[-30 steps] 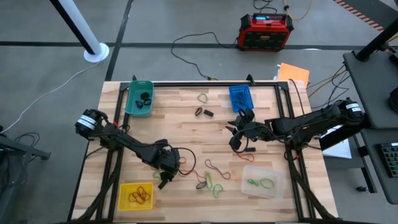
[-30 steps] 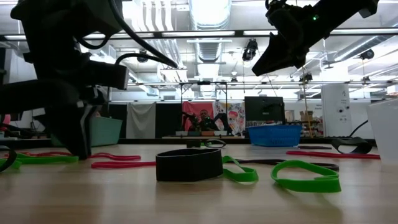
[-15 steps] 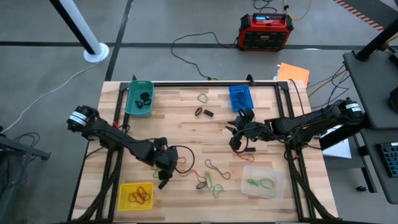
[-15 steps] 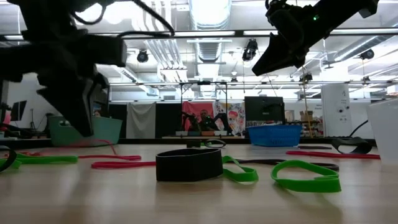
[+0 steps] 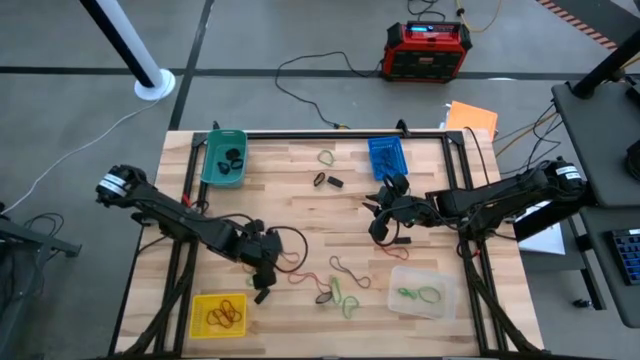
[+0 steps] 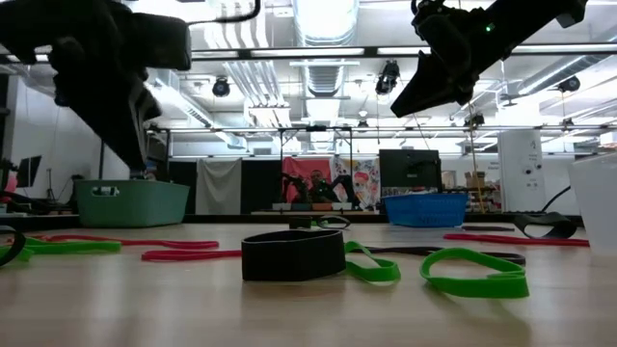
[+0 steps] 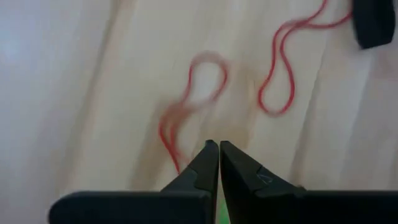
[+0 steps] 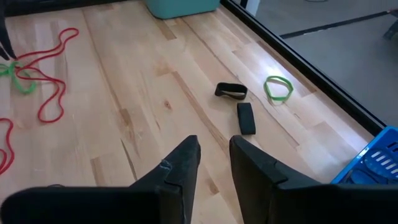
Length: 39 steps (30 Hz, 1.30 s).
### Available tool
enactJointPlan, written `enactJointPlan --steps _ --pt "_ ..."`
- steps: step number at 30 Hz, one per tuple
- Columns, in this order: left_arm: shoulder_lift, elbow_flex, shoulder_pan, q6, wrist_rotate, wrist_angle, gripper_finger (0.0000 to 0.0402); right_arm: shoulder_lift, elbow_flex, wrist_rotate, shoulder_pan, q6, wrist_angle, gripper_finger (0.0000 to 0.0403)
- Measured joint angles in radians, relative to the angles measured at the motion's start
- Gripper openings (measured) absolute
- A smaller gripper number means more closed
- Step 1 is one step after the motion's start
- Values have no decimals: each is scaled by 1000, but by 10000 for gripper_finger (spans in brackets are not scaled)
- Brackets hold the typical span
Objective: Sort rubber bands into baskets
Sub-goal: Put the red rubber band into the yellow basket
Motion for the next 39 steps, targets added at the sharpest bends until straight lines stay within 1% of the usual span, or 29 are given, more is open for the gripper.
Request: enactJointPlan --steps 3,6,8,12,15,19,25,29,39 --pt "17 0 1 -154 88 -53 13 0 0 0 0 0 0 93" --pt "29 0 -9 -231 118 -74 36 0 0 0 0 0 0 98" --pt "36 0 -10 -255 111 -55 56 0 0 0 0 0 0 100" --pt "55 0 -4 -304 53 -23 102 0 0 0 0 0 0 102" --pt "86 0 -1 -326 48 -32 133 0 0 0 0 0 0 102" --pt "140 0 3 -326 46 -31 158 0 0 0 0 -4 0 100" --pt "214 0 14 -326 42 -31 164 0 0 0 0 -3 0 105" --pt "241 3 14 -322 19 -32 165 0 0 0 0 -3 2 102" --pt "225 0 15 -291 -8 -36 154 0 0 0 0 -3 7 106"
